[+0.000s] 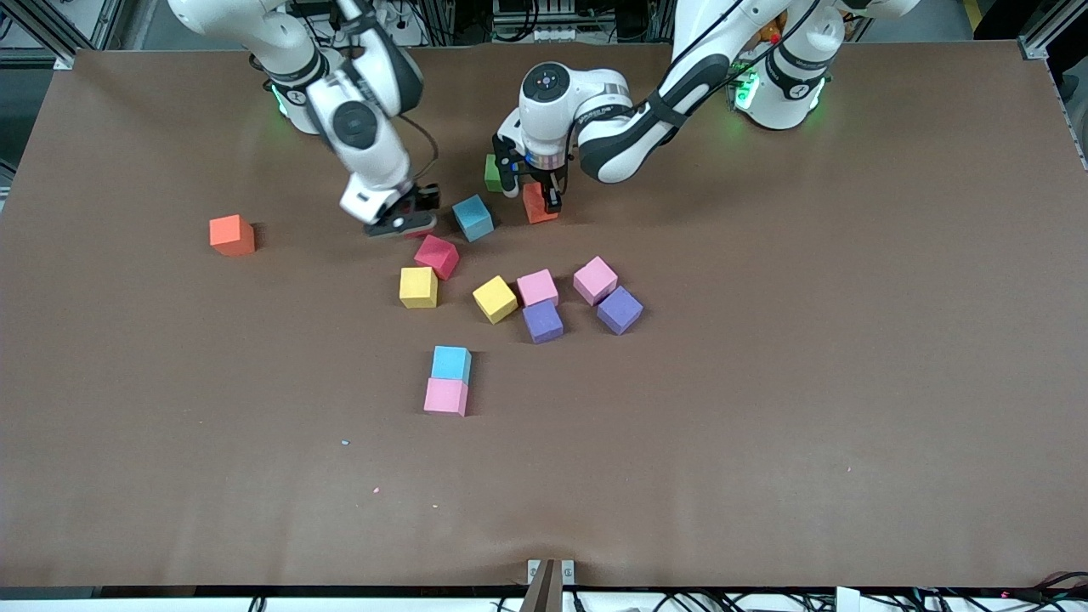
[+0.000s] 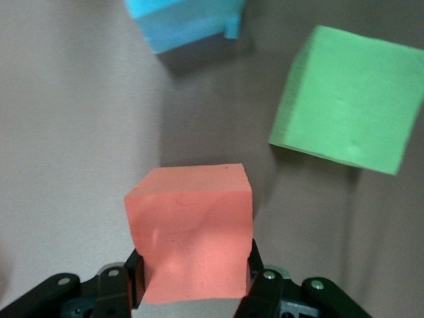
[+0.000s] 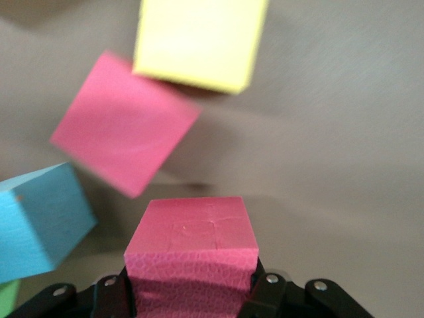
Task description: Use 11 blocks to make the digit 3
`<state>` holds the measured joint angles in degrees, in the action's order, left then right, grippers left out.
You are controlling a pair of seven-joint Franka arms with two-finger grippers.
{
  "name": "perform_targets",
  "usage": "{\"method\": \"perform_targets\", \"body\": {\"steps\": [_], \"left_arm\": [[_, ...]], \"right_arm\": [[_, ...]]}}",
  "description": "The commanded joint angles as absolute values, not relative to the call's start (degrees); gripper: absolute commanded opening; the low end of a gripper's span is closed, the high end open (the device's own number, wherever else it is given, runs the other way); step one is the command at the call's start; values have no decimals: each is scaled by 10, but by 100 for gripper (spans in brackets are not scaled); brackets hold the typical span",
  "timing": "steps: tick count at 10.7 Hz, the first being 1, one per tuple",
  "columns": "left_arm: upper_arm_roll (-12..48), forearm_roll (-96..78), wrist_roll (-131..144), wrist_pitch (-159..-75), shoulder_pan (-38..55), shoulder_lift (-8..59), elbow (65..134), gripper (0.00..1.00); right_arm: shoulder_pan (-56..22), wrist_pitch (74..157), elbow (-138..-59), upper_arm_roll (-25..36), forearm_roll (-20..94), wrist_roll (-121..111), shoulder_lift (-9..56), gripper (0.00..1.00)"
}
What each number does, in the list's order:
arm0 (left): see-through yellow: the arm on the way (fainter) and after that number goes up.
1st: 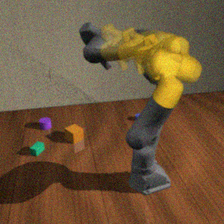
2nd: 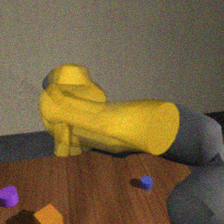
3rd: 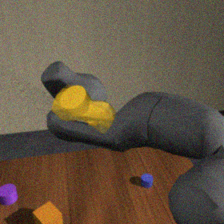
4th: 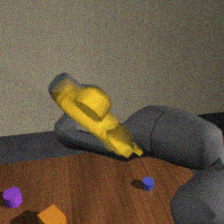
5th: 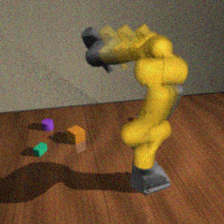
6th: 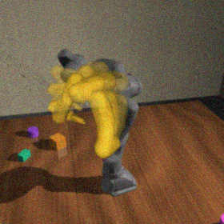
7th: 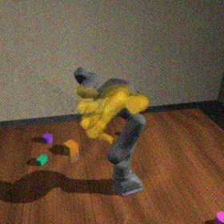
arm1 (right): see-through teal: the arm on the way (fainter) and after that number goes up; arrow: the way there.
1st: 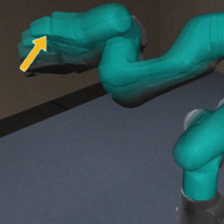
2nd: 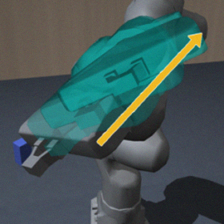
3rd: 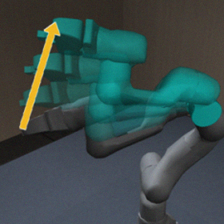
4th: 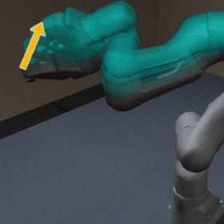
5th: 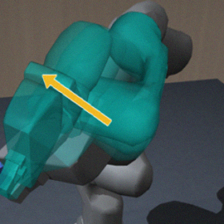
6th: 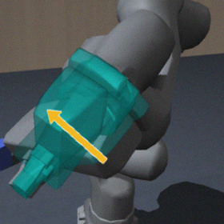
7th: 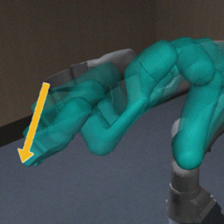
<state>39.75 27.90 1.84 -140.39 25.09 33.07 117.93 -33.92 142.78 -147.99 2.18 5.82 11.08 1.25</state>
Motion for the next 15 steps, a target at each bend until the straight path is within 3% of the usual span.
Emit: {"method": "perform_targets", "body": {"steps": [1, 7, 10, 15], "left_arm": [[423, 268, 16, -1381, 254, 318, 1193, 26], [439, 270, 21, -1354, 258, 330, 1180, 24], [437, 276, 6, -1354, 268, 353, 1143, 24], [436, 282, 7, -1354, 272, 364, 1141, 24]], "right_arm": [[-297, 1402, -1480, 16, 46, 11, -22, 0], [-223, 1290, -1422, 16, -11, -166, -39, 0], [-197, 1289, -1417, 15, -52, -216, -39, 0], [-189, 1270, -1410, 15, -70, -232, -40, 0]]}}
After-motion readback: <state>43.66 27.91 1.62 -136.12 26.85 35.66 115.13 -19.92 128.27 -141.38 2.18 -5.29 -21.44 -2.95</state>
